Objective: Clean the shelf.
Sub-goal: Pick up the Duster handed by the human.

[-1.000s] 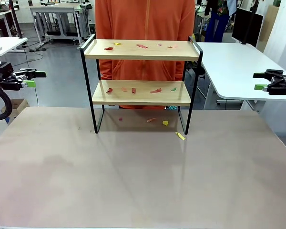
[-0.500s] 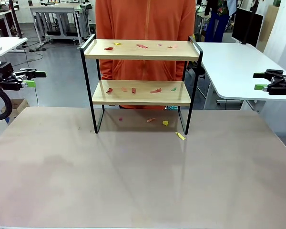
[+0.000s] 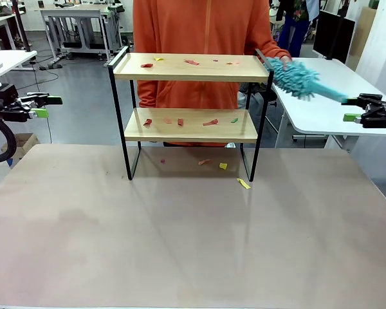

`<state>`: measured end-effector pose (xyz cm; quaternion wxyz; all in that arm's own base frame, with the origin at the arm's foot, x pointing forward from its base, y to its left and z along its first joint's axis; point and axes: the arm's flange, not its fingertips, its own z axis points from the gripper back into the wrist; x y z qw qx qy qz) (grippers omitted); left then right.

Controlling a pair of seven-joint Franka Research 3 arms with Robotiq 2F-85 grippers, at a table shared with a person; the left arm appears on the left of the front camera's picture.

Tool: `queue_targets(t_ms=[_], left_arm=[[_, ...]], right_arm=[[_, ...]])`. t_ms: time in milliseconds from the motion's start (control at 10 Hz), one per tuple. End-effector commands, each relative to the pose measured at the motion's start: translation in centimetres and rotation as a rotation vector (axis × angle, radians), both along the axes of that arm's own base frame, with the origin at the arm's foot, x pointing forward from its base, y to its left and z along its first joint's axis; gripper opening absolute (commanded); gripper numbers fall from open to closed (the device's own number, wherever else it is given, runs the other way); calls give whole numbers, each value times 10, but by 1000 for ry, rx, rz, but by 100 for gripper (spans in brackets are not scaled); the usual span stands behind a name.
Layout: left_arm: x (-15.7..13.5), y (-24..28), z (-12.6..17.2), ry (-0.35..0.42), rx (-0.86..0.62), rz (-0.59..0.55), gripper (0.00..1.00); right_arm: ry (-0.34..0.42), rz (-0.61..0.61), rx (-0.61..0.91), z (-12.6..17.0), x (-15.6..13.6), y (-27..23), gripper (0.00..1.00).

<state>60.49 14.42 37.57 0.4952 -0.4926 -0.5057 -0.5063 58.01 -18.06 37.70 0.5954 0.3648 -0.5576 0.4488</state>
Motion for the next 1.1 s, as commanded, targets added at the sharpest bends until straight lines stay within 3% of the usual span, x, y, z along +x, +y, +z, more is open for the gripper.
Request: queue_targets(t_ms=[0, 900, 1000], left_arm=[[-2, -1, 2, -16, 5, 4, 100], [-2, -1, 2, -16, 5, 4, 100], [-2, -1, 2, -16, 5, 4, 100]], right_arm=[[-2, 5, -4, 1, 0, 1, 100], [0, 0, 0, 0, 0, 0, 100], [28, -28, -28, 23, -4, -5, 100]])
